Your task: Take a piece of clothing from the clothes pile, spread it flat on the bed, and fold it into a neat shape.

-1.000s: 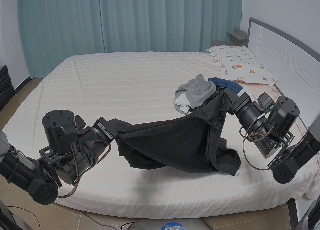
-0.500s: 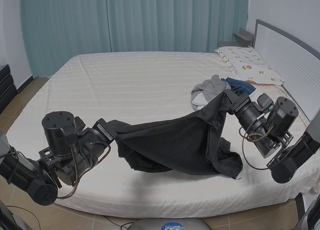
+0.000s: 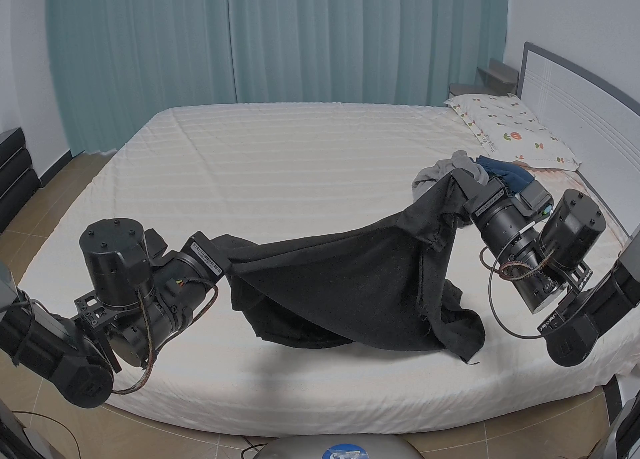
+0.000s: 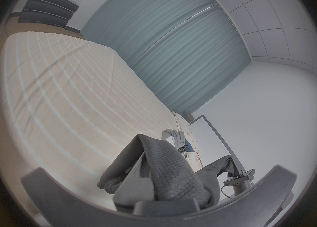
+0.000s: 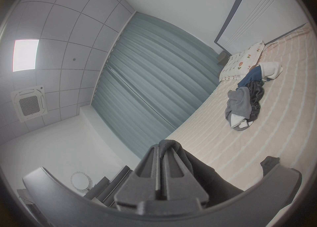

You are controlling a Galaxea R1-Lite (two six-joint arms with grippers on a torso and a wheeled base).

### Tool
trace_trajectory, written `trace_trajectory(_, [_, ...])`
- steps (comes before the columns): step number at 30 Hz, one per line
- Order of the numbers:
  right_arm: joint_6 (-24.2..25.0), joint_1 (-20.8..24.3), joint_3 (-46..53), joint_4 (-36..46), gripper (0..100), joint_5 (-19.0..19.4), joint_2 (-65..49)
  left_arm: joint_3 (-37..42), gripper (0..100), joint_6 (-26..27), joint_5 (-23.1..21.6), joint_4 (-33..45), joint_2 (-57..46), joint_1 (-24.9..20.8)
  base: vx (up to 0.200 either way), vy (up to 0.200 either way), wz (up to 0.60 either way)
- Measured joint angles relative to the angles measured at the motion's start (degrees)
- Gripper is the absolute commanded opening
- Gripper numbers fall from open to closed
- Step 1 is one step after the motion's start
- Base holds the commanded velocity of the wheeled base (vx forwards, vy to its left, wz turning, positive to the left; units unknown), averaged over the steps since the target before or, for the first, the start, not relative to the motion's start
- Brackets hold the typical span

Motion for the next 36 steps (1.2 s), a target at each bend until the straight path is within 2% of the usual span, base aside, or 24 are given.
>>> trace_trajectory(11, [-0.17, 0.41, 0.41, 0.01, 0, -0.09, -0.94, -0.39, 0, -0.17, -0.16, 0.00, -0.13, 0.94, 0.000, 0.200, 0.00])
trace_trajectory(23, [-2.71, 1.08, 3.94, 0.00, 0, 0.05, -1.99, -0.68, 0, -0.20, -0.30, 0.00, 0.61, 0.85, 0.000, 0.000, 0.00])
trace_trajectory(36, [-3.10, 3.06, 6.91, 0.09, 0, 1.96, -6.34, 0.06, 0, -0.20, -1.50, 0.37, -0.09, -0.20, -0.200, 0.000, 0.00])
